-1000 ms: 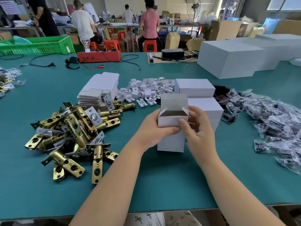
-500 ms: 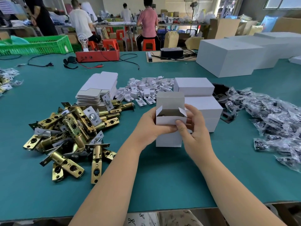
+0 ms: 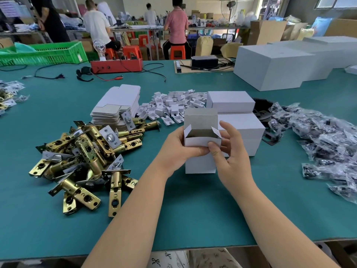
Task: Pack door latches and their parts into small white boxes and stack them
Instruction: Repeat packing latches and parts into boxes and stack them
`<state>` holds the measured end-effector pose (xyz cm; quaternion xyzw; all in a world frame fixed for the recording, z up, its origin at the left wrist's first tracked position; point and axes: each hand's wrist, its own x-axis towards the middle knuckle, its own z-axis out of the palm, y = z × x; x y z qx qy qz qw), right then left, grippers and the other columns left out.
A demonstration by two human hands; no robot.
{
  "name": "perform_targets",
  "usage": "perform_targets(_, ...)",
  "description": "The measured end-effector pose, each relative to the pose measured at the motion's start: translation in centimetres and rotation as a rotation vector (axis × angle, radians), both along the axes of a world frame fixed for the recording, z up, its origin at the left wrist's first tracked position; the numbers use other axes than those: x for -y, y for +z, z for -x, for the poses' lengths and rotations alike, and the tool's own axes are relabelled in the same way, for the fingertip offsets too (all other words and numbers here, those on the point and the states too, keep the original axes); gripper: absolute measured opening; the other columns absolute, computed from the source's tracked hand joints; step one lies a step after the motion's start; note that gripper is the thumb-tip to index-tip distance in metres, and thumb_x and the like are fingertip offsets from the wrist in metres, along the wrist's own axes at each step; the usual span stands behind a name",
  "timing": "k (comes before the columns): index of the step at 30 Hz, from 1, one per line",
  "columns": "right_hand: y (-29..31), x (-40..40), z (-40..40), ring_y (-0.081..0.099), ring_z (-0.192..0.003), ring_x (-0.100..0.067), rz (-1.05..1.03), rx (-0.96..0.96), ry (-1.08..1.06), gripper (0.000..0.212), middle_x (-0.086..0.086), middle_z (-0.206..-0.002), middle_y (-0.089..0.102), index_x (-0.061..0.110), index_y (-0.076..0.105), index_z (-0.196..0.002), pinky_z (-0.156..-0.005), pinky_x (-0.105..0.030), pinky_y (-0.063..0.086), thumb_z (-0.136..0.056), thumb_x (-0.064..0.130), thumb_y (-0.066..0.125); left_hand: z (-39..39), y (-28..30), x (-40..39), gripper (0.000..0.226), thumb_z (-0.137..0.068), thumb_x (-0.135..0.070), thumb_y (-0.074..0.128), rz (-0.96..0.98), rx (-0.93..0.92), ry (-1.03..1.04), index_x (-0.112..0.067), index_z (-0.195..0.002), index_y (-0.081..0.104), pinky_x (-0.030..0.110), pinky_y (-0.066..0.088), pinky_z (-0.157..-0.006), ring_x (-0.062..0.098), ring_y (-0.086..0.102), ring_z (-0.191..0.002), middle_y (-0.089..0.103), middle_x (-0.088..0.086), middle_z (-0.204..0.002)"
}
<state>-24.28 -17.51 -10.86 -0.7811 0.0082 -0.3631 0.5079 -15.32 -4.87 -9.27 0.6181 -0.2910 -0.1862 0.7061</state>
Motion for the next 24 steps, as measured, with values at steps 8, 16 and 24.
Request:
perform_targets(8, 0.4, 0.5, -0.3, 0.049, -0.099, 0.013, 0.026, 0.056, -0.073, 0.017, 0.018, -0.104, 0.055, 0.037, 0.056, -0.101, -0.082, -0.003, 0.034, -0.096, 0.028, 0.042, -0.1, 1.1, -0.6, 0.046, -0.092, -0.042, 0.042, 0.095, -0.249, -0.273, -0.017, -0.125, 0.061, 0.037, 0.040, -0.093, 0.022, 0.056, -0.110, 0.065, 0.005, -0.121)
perform_targets(16, 1.1, 0.0, -0.3, 0.058, -0.086, 0.004, -0.235, 0.029, 0.006, 0.031, 0.026, -0.097, 0.065, 0.049, 0.052, -0.112, -0.075, -0.014, 0.046, -0.089, 0.028, 0.049, 0.0, 1.0, 0.1, 0.035, -0.083, -0.012, 0.054, 0.190, -0.158, -0.006, -0.029, -0.106, 0.073, 0.029, 0.050, -0.079, 0.016, 0.062, -0.089, 0.072, 0.001, -0.104)
perform_targets(24, 0.8, 0.2, -0.4, 0.057, -0.095, -0.004, -0.093, 0.092, 0.012, 0.026, 0.014, -0.104, 0.062, 0.040, 0.057, -0.104, -0.081, -0.021, 0.041, -0.094, 0.019, 0.045, 0.3, 1.6, -0.6, 0.025, -0.070, -0.008, 0.063, 0.153, 0.094, 0.024, -0.029, -0.072, 0.078, 0.021, 0.048, -0.082, 0.006, 0.063, -0.093, 0.072, -0.011, -0.091)
